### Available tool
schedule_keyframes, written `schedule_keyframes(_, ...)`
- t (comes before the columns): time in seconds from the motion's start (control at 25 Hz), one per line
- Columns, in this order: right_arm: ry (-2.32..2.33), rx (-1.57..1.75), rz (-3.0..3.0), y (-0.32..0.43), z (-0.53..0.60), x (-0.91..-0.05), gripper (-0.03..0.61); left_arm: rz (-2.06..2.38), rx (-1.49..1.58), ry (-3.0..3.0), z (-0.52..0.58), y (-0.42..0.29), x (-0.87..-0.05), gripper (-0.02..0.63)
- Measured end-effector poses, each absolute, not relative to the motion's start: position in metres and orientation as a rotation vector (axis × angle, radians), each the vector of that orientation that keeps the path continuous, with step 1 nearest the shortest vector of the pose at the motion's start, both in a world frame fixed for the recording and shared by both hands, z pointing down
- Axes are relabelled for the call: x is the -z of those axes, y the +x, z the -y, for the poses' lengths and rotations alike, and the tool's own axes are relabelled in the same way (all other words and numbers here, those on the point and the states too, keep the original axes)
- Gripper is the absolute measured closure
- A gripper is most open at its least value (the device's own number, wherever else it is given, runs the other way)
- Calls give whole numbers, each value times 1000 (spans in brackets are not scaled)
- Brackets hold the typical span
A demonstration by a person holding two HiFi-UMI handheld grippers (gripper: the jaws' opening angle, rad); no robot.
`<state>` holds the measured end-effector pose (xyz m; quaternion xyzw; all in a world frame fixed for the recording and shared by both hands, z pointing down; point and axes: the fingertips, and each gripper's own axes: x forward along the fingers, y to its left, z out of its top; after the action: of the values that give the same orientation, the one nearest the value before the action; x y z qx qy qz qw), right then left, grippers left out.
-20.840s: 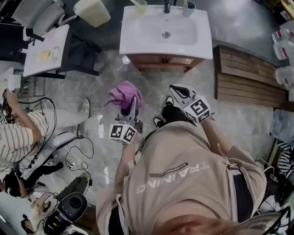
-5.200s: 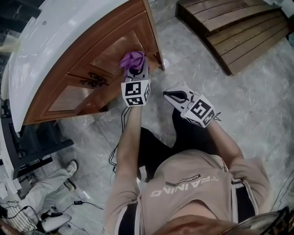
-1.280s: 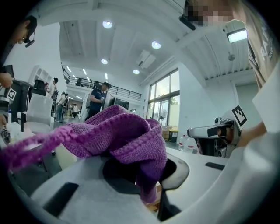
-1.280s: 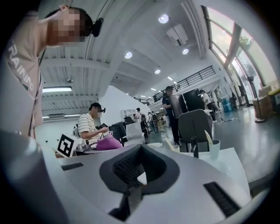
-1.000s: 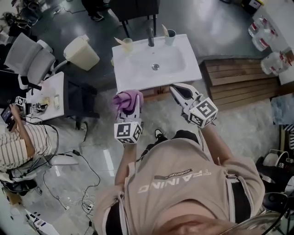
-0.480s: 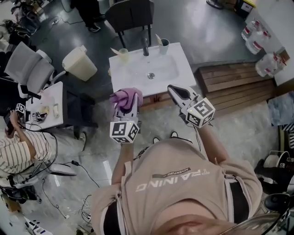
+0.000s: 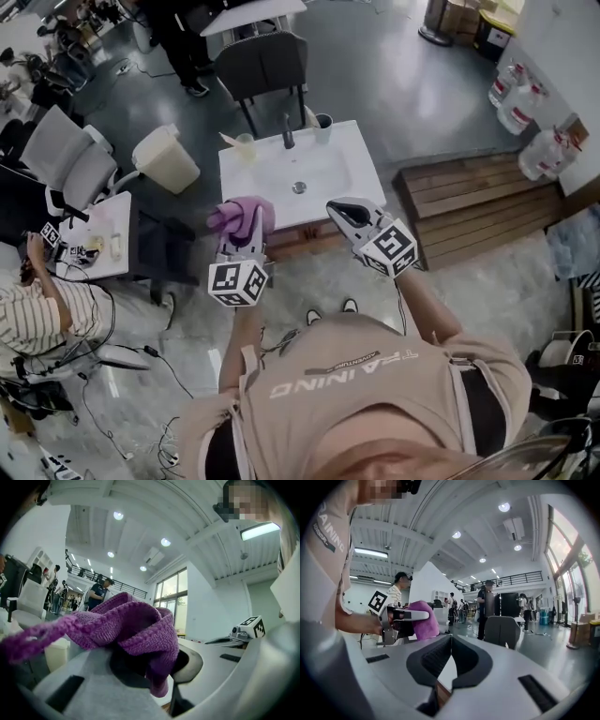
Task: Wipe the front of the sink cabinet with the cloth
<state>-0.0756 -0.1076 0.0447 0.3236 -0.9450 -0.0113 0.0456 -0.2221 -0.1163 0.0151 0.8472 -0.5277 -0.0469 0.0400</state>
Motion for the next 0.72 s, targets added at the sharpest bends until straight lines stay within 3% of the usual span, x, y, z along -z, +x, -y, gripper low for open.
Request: schedule_keyframes(0.72, 1139, -26, 2905, -32, 97, -53, 566, 1618, 90, 2627, 92, -187, -14, 563)
